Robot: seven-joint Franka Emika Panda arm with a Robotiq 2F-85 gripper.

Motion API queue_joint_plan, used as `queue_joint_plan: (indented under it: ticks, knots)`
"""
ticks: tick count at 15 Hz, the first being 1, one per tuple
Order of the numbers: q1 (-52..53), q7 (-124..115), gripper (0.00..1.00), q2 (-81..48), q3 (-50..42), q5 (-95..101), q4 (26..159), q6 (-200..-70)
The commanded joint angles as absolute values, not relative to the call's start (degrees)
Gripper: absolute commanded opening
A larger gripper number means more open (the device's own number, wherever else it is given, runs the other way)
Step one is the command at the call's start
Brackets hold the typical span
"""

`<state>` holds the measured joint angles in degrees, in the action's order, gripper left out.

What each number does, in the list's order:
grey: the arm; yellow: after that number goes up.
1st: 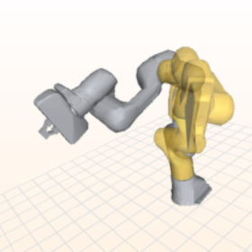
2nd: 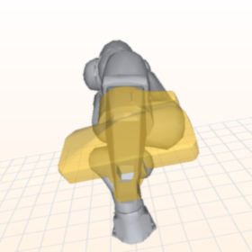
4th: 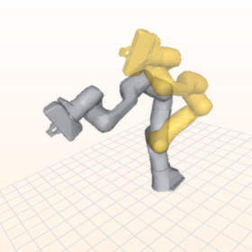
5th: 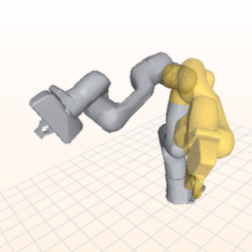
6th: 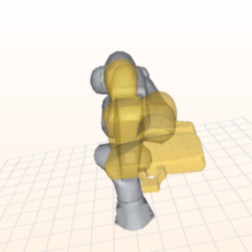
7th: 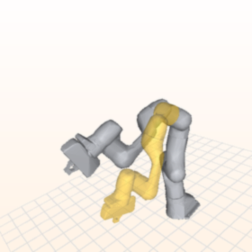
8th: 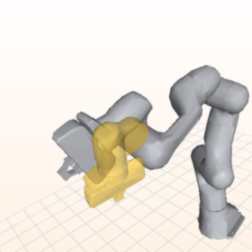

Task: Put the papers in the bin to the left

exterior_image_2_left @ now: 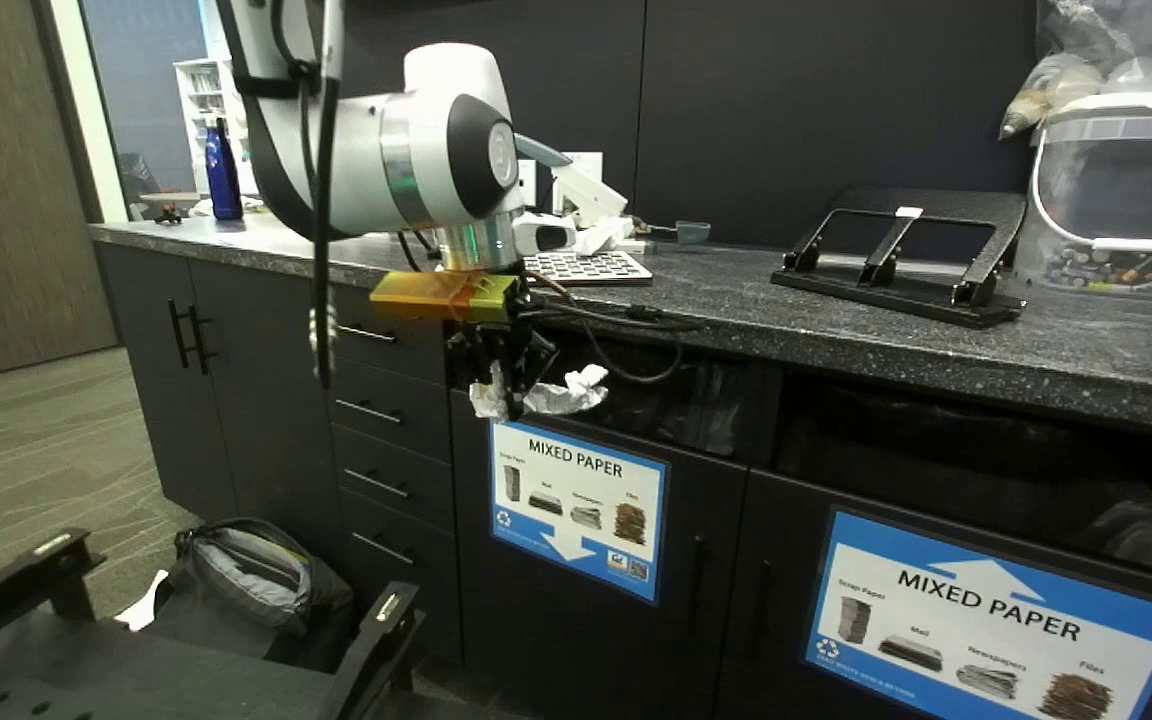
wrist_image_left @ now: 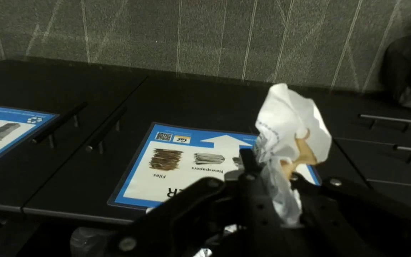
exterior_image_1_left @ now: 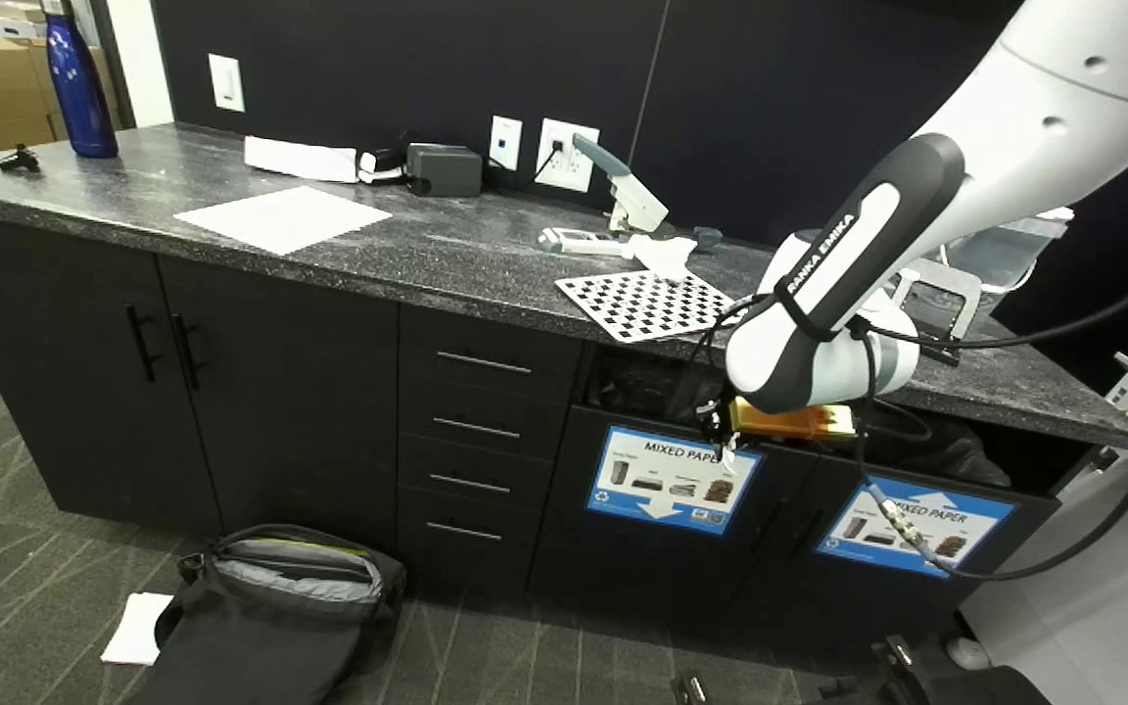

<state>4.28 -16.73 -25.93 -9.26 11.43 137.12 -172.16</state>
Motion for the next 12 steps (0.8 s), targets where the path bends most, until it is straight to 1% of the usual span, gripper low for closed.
queue_joint_plan:
  ticks: [1, 2, 6, 9, 11, 12]
  knots:
    - [6.57, -16.14, 0.05, -34.74, -11.78, 7.50, 128.25, -175.90]
    - [9.11, -17.87, 0.07, -36.97, -14.79, 7.16, 126.21, -179.56]
    - [14.83, -16.71, 0.06, -43.62, -20.70, 0.61, 120.80, -188.96]
    - [17.80, -15.53, 0.05, -48.25, -22.93, -5.29, 117.40, -190.39]
    - [19.39, -15.46, 0.31, -50.60, -23.87, -8.14, 116.14, -190.35]
    - [20.24, -15.46, 0.37, -51.27, -24.48, -9.28, 115.72, -190.12]
